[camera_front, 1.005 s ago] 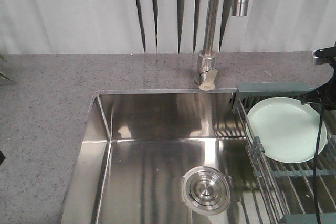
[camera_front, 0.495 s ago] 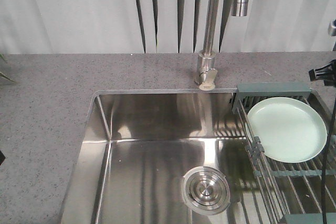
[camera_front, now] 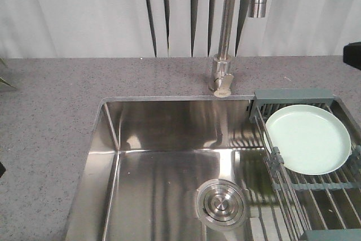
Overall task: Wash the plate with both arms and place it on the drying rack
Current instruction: 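Lower the plate into the drying rack and open the right gripper, then reach the left gripper back to the faucet lever handle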
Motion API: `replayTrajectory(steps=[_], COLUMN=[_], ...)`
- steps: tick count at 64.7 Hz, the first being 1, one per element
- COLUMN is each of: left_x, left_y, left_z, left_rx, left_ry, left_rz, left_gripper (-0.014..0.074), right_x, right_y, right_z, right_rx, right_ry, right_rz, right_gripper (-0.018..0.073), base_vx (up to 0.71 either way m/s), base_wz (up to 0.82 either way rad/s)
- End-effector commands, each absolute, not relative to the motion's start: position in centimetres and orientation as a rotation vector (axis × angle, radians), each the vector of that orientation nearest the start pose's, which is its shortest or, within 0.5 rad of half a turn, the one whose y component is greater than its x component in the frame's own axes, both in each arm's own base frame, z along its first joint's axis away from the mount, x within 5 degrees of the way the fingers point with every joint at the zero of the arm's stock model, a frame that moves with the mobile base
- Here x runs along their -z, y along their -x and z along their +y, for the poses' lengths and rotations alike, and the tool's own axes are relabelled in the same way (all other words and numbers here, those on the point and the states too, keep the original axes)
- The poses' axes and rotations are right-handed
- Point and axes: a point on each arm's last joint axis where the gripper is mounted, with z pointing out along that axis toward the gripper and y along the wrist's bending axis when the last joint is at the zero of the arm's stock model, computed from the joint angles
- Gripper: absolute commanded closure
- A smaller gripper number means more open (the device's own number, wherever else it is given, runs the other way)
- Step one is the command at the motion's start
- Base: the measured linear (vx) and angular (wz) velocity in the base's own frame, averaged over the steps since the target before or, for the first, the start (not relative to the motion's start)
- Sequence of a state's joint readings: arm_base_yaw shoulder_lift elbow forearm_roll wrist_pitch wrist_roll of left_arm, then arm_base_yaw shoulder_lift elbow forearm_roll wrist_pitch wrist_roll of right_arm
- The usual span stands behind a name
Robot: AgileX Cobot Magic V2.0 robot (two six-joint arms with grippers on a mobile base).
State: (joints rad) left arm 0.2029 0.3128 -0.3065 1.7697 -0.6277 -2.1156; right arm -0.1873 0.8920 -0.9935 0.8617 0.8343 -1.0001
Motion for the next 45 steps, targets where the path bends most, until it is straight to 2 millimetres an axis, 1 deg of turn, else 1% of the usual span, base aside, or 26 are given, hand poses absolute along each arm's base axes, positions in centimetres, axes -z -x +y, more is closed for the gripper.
replayTrajectory(steps=[1, 3, 6, 11, 14, 18, 23, 29, 31, 38, 42, 45], left_x=[-29.2, -29.2, -29.2, -29.2, -29.2, -29.2, -29.2, -29.4, -29.6, -31.0, -32.4, -33.3], left_y=[-7.6, -7.6, -7.6, -7.6, -7.6, -7.6, -7.6, -7.6, -7.6, -8.3, -9.2, -10.2], left_z=[-3.6, -3.6, -3.6, -3.6, -3.6, -3.6, -3.7, -3.8, -3.8, -3.7, -3.5, -3.3], left_rx=[0.562, 0.562, 0.563, 0.563, 0.566, 0.57, 0.577, 0.61, 0.63, 0.658, 0.648, 0.648], left_ry=[-0.032, -0.032, -0.033, -0.033, -0.036, -0.04, -0.042, -0.037, -0.024, -0.008, -0.015, -0.015], left_rz=[1.632, 1.632, 1.632, 1.632, 1.634, 1.635, 1.635, 1.625, 1.617, 1.601, 1.6, 1.614], left_gripper=[0.0603, 0.0603, 0.0603, 0.0603, 0.0603, 0.0603, 0.0603, 0.0603, 0.0603, 0.0603, 0.0603, 0.0603], right_x=[-40.4, -39.7, -38.2, -35.7, -33.9, -32.0, -29.6, -27.3, -26.9, -27.3, -27.3, -27.3], right_y=[-12.8, -11.8, -10.1, -8.6, -8.1, -7.6, -7.5, -7.4, -7.4, -7.3, -7.4, -7.4], right_z=[2.8, 3.0, 3.3, 3.5, 3.5, 3.3, 3.1, 2.9, 2.9, 2.7, 2.6, 2.6], right_rx=[-0.201, -0.198, -0.189, -0.185, -0.181, -0.149, -0.124, -0.112, -0.112, -0.069, -0.062, -0.062], right_ry=[0.498, 0.5, 0.504, 0.498, 0.476, 0.466, 0.459, 0.462, 0.458, 0.436, 0.429, 0.429], right_rz=[1.708, 1.7, 1.694, 1.703, 1.719, 1.731, 1.777, 1.83, 1.836, 1.793, 1.79, 1.79], right_gripper=[0.0564, 0.0564, 0.0564, 0.0562, 0.0561, 0.0561, 0.0561, 0.0561, 0.0561, 0.0561, 0.0561, 0.0561], base_vx=[0.0, 0.0, 0.0, 0.0, 0.0, 0.0, 0.0, 0.0, 0.0, 0.0, 0.0, 0.0], base_wz=[0.0, 0.0, 0.0, 0.0, 0.0, 0.0, 0.0, 0.0, 0.0, 0.0, 0.0, 0.0])
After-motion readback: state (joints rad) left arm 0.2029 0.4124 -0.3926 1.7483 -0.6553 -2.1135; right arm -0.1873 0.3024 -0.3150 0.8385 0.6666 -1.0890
